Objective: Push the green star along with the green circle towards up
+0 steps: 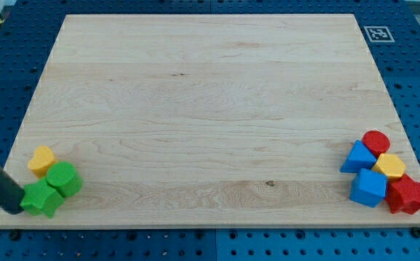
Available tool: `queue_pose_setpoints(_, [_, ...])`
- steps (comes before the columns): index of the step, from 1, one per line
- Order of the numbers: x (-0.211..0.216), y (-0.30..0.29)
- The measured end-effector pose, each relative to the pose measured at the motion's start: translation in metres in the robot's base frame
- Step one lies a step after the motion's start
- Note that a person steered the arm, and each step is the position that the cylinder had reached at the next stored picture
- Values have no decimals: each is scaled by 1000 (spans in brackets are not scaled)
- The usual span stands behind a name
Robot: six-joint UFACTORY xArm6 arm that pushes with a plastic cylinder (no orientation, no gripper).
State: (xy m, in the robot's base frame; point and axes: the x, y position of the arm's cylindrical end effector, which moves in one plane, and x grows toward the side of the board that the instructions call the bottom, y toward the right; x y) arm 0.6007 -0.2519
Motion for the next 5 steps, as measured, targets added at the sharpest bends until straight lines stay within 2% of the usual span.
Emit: queue_pose_setpoints(5, [0,104])
